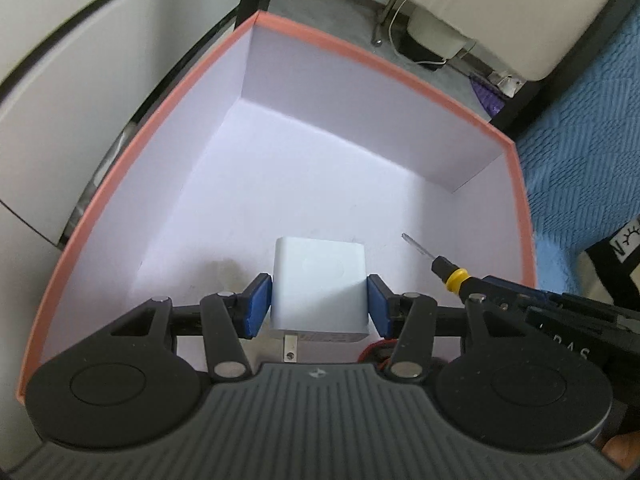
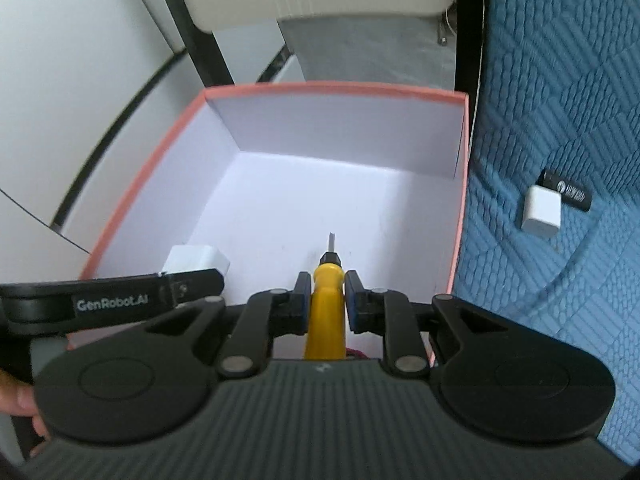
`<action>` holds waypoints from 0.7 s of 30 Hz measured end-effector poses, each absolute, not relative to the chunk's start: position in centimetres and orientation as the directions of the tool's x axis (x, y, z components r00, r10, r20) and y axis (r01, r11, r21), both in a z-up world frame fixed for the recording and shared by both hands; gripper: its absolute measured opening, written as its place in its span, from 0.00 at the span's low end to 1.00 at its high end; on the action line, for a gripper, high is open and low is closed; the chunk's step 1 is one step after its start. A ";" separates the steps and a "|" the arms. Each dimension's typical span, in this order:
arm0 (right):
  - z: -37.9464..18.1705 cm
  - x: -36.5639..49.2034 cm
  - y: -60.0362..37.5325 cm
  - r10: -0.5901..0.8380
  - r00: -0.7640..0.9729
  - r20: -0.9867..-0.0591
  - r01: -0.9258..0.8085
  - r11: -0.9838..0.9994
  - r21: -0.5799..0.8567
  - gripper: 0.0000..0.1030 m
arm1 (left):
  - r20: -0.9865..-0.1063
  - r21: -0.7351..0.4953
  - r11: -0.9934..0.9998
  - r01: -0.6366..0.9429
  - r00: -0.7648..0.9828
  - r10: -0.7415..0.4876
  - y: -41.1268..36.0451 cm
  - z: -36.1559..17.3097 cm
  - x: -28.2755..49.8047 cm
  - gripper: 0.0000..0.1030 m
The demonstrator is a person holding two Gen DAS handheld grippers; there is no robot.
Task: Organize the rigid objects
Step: 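Carry the charger with the left tool while the right tool carries the screwdriver into the box, then open both tools to drop the charger and screwdriver into the box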
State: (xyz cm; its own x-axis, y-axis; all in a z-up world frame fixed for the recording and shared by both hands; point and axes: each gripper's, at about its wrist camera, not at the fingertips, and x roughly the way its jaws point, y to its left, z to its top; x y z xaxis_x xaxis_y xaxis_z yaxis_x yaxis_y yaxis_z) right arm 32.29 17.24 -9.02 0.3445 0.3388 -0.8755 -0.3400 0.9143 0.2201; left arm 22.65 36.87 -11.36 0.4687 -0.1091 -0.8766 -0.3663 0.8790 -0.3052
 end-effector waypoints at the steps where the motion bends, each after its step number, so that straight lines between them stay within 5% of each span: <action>1: -9.3 32.4 17.3 0.333 0.340 -0.880 -0.340 0.916 0.215 0.21 | -0.879 -0.307 0.877 -0.370 0.464 -0.112 36.9 -11.7 22.8 0.56; 5: -10.1 32.6 17.4 0.322 0.323 -0.890 -0.338 0.918 0.210 0.22 | -0.882 -0.301 0.882 -0.363 0.458 -0.112 36.9 -12.4 23.3 0.57; 9: -10.1 33.0 17.1 0.340 0.327 -0.882 -0.325 0.916 0.233 0.24 | -0.865 -0.299 0.890 -0.345 0.492 -0.100 37.3 -11.6 23.1 0.70; 21: -4.7 31.9 14.5 0.363 0.451 -0.815 -0.329 0.917 0.227 0.24 | -0.793 -0.295 0.906 -0.304 0.607 -0.055 34.1 -5.4 22.1 0.70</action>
